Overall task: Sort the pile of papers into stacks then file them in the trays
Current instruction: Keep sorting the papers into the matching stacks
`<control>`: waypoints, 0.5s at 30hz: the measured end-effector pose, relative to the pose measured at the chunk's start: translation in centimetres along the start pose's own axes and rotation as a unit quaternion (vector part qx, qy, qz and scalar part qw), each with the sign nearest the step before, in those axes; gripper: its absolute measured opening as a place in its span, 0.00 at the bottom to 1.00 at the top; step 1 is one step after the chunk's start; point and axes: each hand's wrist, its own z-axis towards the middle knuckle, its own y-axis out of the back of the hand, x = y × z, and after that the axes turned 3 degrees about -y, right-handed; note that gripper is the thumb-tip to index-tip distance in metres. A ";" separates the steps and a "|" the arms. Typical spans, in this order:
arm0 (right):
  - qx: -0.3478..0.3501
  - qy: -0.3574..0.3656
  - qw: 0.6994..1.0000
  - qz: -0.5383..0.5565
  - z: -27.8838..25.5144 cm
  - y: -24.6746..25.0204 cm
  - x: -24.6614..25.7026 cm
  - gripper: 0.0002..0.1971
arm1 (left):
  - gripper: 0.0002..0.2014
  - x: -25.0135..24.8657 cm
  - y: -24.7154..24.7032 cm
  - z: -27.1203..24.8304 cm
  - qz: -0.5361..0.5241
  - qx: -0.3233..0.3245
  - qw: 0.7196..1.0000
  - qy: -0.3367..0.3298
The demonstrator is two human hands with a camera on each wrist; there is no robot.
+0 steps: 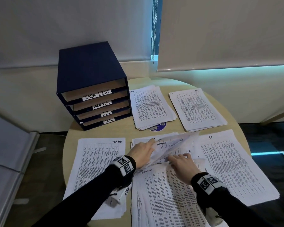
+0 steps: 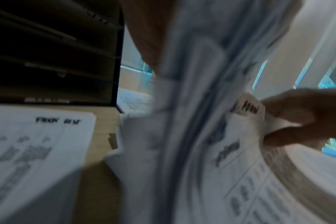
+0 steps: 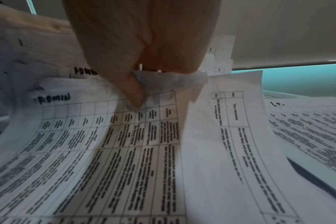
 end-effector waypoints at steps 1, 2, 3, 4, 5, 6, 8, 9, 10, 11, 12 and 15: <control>-0.002 0.003 1.000 -0.002 0.0 0.1 0.1 0.20 | 0.15 -0.2 0.2 -0.5 0.014 -0.005 1.000 -0.019; -0.003 0.005 1.000 -0.003 -0.1 0.2 0.2 0.20 | 0.13 -0.4 0.5 -0.9 0.011 -0.018 0.999 -0.030; -0.005 0.007 1.000 -0.003 -0.1 0.3 0.3 0.21 | 0.12 -0.4 0.8 -1.1 -0.004 -0.037 0.999 -0.032; -0.005 0.008 1.000 -0.002 -0.1 0.5 0.4 0.20 | 0.12 -0.2 1.0 -1.2 -0.045 -0.055 0.997 -0.015; -0.005 0.008 1.000 0.000 -0.2 0.6 0.5 0.20 | 0.13 0.0 1.4 -1.1 -0.097 -0.070 0.993 0.012; -0.003 0.009 1.000 0.000 -0.2 0.7 0.6 0.20 | 0.14 0.1 1.8 -1.1 -0.122 -0.073 0.989 0.034; 0.002 0.010 1.000 -0.013 -0.3 0.8 0.8 0.17 | 0.15 0.2 2.6 -1.0 -0.117 -0.053 0.991 0.046; -0.001 0.012 1.000 -0.025 -0.3 0.9 0.9 0.15 | 0.16 0.3 2.7 -0.9 -0.091 -0.044 0.994 0.043; -0.010 0.011 0.999 -0.029 -0.3 1.0 0.9 0.14 | 0.16 0.0 3.1 -1.0 -0.047 -0.045 0.997 0.032; -0.026 0.007 0.999 -0.020 -0.2 1.0 1.0 0.13 | 0.15 -0.1 3.4 -1.0 -0.026 -0.053 0.998 0.026; -0.049 0.002 0.999 0.001 -0.1 1.2 1.1 0.14 | 0.14 0.0 3.4 -0.8 -0.028 -0.053 0.998 0.028; -0.103 0.003 0.994 0.042 0.2 1.7 1.4 0.29 | 0.13 0.9 3.2 -0.4 -0.061 -0.040 0.996 0.060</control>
